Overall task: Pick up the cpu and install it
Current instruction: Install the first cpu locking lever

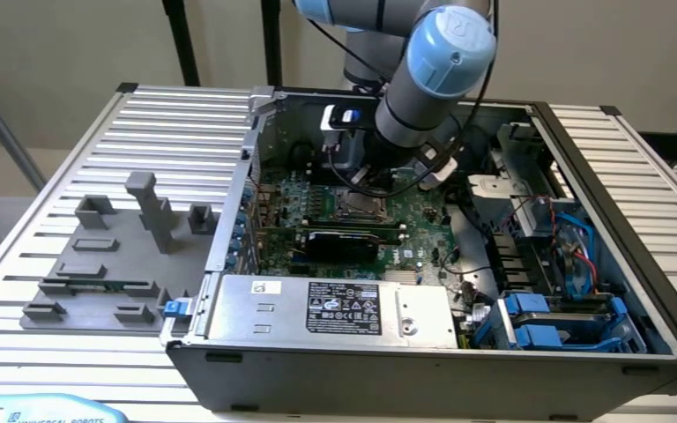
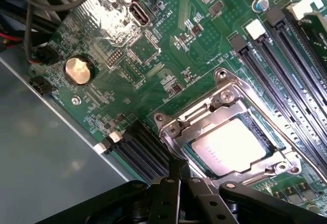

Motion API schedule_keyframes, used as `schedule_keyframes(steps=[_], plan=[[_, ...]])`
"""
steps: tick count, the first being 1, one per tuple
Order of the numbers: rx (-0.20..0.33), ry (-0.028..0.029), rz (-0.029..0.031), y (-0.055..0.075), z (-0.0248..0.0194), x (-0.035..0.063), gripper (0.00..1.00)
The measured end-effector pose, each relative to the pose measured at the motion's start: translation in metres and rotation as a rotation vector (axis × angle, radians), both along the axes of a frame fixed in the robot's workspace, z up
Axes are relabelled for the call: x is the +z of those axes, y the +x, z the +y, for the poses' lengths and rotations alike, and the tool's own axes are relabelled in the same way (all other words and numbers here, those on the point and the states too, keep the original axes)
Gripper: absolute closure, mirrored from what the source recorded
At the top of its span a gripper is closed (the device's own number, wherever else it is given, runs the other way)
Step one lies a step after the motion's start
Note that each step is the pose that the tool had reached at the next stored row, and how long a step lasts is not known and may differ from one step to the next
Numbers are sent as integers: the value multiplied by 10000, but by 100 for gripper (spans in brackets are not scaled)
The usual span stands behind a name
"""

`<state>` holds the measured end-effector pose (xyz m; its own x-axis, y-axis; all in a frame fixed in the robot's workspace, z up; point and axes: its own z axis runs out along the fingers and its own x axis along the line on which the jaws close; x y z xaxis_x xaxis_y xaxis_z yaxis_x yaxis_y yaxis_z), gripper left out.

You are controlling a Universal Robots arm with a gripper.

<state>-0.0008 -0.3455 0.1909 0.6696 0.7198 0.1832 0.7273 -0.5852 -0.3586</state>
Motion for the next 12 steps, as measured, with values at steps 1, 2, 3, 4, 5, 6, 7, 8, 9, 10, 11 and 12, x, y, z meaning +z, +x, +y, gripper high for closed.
schedule_keyframes(steps=[1, 2, 3, 4, 5, 6, 7, 8, 9, 10, 11, 12], plan=[[11, 1, -1, 9, 0, -1, 89], [25, 1, -1, 17, -1, -1, 89], [43, 0, -1, 25, -3, -1, 89], [62, 0, -1, 31, -5, -1, 89], [86, -3, -1, 36, -7, -2, 89], [118, -1, 0, 39, -10, -3, 89], [151, 1, -1, 41, -12, -4, 89], [187, 2, -1, 42, -15, -6, 89], [222, 4, -1, 44, -17, -8, 89], [259, 5, -1, 45, -19, -9, 89], [297, 4, -1, 47, -21, -11, 89], [336, 2, 0, 50, -21, -12, 89]])
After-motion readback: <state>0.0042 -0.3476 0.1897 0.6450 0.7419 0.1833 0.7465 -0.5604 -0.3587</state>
